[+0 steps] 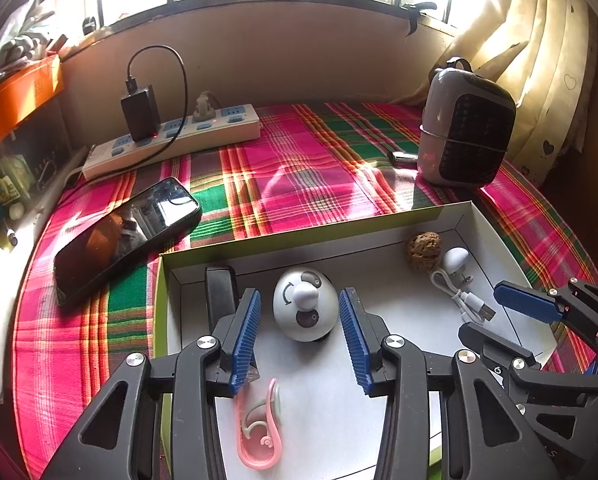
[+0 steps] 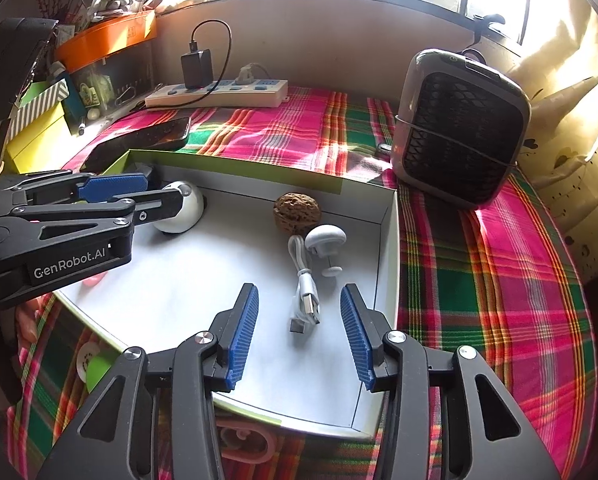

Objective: Organize objects
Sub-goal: 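Open the left gripper to set the panda toy in the box, then withdraw both open grippers toward the green ball and pink clip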

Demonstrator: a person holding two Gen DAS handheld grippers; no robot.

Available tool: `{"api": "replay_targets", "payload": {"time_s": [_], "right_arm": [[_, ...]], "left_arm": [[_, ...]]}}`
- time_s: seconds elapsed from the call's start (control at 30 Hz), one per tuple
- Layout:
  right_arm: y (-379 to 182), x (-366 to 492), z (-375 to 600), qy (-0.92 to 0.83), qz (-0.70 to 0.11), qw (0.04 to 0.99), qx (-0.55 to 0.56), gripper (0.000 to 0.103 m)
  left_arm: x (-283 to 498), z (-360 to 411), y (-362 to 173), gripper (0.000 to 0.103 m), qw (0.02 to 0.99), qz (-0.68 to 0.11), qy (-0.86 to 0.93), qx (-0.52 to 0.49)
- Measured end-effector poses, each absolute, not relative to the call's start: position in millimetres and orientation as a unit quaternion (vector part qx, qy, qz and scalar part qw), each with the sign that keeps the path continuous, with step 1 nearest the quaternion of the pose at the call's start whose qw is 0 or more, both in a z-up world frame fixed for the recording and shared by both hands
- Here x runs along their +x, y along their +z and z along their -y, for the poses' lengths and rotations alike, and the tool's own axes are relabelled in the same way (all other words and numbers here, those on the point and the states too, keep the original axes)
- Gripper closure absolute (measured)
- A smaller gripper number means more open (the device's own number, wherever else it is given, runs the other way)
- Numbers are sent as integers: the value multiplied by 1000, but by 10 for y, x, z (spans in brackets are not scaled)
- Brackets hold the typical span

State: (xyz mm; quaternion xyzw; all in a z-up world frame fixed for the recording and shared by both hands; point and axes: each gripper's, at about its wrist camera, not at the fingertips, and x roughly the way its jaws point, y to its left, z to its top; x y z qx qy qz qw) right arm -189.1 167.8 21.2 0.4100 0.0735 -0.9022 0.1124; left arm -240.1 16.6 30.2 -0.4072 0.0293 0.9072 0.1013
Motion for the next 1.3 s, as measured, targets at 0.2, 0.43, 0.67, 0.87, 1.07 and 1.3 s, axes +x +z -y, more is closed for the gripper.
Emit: {"api": "replay_targets", "payload": {"time_s": [0.2, 0.43, 0.67, 0.87, 1.07, 1.3], "right_arm": [[263, -1823, -1693, -906, -67, 112, 402, 59], [310, -1735, -1710, -910, -61, 109, 396, 59], [354, -1640, -1739, -913, -56, 106, 389, 59], [414, -1533, -1763, -918, -56, 103, 379, 59], [454, -1403, -1846, -922, -51, 98, 370, 59], [457, -1195, -1972, -925, -50, 92, 367, 59]], "left_arm": [[-2309, -151, 351, 63, 100, -22, 909, -405], [-2133, -115, 454, 63, 109, -10, 913, -393], [-1984, -58, 516, 63, 108, -1, 917, -384], [-1832, 16, 542, 63, 101, 4, 921, -377], [-1631, 102, 600, 63, 103, 22, 925, -364], [-1432, 169, 525, 63, 109, 41, 921, -373]]}}
